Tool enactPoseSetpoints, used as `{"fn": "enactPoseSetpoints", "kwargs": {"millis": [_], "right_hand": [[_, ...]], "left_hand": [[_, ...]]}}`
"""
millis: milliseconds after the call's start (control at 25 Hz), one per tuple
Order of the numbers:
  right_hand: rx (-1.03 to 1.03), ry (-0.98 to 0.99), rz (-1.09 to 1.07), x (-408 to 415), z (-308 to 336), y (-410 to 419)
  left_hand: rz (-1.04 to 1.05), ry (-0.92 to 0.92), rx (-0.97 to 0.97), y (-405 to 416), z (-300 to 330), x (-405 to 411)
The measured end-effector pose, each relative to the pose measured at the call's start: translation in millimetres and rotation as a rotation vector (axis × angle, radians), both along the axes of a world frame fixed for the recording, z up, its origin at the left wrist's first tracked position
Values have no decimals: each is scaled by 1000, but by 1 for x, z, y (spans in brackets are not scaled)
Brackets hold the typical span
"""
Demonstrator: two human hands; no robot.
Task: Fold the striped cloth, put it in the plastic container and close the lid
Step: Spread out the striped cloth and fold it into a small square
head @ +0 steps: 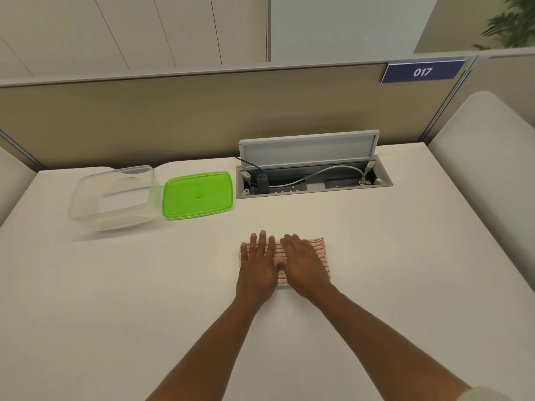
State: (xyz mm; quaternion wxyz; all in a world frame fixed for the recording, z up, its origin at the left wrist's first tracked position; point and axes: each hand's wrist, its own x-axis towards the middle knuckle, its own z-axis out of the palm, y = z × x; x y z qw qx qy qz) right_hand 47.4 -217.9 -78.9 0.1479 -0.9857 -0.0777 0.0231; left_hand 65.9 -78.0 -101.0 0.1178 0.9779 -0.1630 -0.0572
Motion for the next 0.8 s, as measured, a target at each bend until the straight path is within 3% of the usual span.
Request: {"fn": "enactPoseSetpoints", "kwargs": {"millis": [480, 800], "right_hand": [[-180, 12, -72, -7, -32, -39], [139, 117, -300, -9, -20, -37]], "left_hand": [[13, -52, 38, 20, -12, 2], [96, -57, 3, 19, -4, -1]]}}
